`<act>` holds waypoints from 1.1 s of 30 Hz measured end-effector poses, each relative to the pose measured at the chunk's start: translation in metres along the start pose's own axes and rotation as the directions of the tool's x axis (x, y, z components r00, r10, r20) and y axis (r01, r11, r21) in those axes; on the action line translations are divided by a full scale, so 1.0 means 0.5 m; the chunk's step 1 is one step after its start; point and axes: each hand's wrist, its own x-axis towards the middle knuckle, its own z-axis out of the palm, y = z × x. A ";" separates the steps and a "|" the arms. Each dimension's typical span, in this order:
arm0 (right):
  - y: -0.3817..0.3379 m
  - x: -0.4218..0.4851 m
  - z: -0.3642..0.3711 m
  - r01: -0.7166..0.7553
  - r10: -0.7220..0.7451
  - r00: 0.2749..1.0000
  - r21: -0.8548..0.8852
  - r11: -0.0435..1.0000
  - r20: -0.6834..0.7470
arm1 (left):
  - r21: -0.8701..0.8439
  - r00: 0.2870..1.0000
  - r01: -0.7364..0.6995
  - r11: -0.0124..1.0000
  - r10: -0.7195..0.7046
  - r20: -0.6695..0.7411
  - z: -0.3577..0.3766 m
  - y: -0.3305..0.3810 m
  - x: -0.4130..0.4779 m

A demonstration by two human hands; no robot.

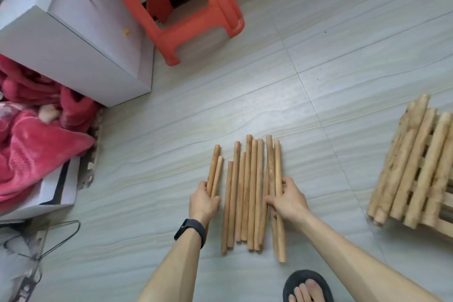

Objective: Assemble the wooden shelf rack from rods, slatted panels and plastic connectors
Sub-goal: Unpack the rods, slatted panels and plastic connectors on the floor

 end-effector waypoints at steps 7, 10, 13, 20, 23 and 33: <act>0.004 0.005 -0.023 0.044 -0.044 0.999 0.005 0.999 -0.028 | 0.007 0.999 -0.009 1.000 0.009 -0.031 0.045 0.026 0.005; 0.007 -0.011 -0.028 0.070 -0.079 0.994 -0.115 0.991 -0.073 | -0.026 0.995 -0.090 0.996 0.089 -0.035 0.061 0.042 -0.009; 0.007 -0.037 -0.019 0.107 -0.117 0.992 -0.197 0.975 -0.040 | 0.005 0.988 -0.149 0.989 0.149 0.040 0.086 0.057 -0.035; -0.014 -0.038 -0.071 0.181 -0.147 0.982 -0.358 0.916 0.119 | 0.225 0.989 -0.128 0.966 0.107 0.105 0.107 0.084 -0.062; -0.024 -0.041 -0.136 0.142 -0.049 0.977 -0.458 0.878 0.208 | 0.292 0.973 -0.229 0.928 0.212 0.089 0.108 0.131 -0.082; 0.003 -0.122 -0.497 0.079 -0.263 0.905 -0.473 0.878 -0.335 | 0.584 0.727 -0.650 0.486 0.621 0.292 0.311 0.335 -0.193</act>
